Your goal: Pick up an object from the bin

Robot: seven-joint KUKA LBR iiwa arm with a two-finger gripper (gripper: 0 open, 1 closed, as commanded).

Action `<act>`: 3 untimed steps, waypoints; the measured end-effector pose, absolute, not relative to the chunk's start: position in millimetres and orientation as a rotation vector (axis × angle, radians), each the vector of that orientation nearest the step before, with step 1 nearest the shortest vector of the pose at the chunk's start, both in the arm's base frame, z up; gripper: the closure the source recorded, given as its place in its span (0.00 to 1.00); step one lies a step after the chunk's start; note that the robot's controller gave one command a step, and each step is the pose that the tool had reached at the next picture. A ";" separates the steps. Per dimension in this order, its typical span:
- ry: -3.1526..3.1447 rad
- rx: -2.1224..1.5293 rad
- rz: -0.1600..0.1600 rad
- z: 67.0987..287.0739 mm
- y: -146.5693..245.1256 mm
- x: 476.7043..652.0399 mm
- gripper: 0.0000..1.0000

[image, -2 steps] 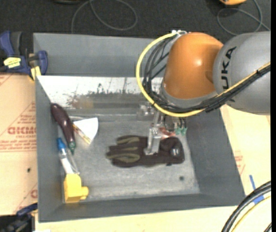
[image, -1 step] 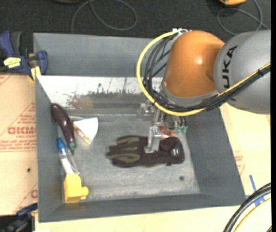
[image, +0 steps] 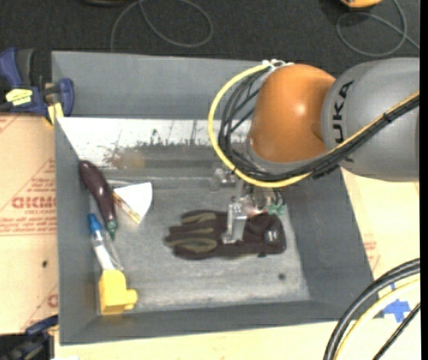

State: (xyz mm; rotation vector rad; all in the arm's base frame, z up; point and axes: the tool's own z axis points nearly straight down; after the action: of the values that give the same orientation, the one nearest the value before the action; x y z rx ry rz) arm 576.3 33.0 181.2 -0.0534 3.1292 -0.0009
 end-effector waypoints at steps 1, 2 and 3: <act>3.131 -0.093 -0.001 118.7 44.8 584.5 0.00; 3.053 -0.661 -0.004 72.8 67.6 577.7 1.00; 3.054 -0.659 -0.004 72.8 67.5 577.7 1.00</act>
Offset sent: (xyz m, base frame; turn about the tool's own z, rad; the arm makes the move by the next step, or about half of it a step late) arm -0.0011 0.0352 -0.1112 -0.3949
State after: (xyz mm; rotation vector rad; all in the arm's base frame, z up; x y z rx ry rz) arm 577.7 67.5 72.8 -0.6591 3.0539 -0.0037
